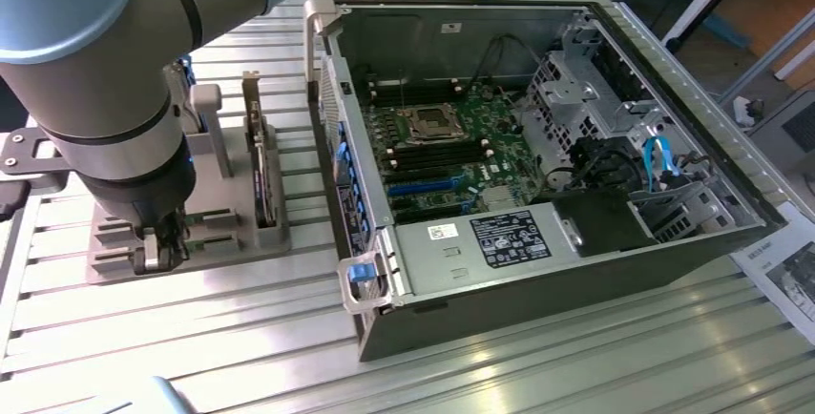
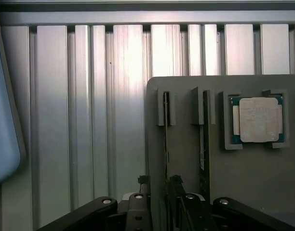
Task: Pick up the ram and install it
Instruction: 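Pick up the ram and move it above insertion slot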
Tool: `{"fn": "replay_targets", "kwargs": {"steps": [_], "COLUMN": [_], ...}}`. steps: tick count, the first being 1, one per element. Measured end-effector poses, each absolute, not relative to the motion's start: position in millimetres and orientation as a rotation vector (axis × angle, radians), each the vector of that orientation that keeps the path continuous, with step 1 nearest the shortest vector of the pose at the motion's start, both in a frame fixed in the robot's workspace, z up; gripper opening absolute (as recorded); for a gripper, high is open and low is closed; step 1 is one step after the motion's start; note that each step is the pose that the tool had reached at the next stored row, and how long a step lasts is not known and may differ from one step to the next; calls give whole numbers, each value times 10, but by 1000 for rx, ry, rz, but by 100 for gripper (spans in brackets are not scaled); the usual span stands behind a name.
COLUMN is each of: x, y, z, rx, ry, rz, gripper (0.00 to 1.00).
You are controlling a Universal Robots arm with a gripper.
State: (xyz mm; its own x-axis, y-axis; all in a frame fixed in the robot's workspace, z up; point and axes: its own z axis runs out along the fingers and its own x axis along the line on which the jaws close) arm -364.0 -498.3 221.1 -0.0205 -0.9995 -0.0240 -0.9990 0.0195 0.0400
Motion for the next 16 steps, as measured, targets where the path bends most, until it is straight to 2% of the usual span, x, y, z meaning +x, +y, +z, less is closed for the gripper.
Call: {"fn": "replay_targets", "kwargs": {"steps": [16], "x": [-3522], "y": [-4944], "z": [2206], "rx": [2192], "ry": [-2236], "rz": [-73], "gripper": [30]}}
